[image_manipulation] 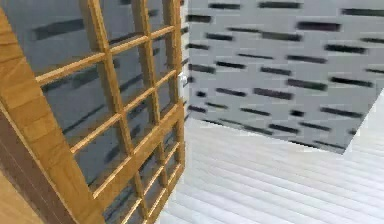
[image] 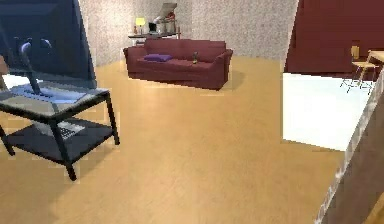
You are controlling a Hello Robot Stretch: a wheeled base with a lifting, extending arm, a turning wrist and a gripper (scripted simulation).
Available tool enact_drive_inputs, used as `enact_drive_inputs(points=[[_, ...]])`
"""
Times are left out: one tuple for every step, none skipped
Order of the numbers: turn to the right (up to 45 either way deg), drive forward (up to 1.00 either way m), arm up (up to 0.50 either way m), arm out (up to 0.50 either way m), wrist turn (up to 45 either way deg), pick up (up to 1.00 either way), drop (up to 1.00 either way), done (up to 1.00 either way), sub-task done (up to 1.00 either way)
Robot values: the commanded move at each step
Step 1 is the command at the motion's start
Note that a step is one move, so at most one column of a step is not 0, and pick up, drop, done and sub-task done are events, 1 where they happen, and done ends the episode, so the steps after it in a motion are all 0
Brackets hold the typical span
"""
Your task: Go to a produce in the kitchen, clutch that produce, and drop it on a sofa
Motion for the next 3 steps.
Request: enact_drive_inputs(points=[[0.0, 1.00, 0.00, 0.00, 0.0, 0.00, 0.00, 0.00, 0.00], [15.0, 0.00, 0.00, 0.00, 0.0, 0.00, 0.00, 0.00, 0.00], [0.0, 0.15, 0.00, 0.00, 0.0, 0.00, 0.00, 0.00, 0.00]])
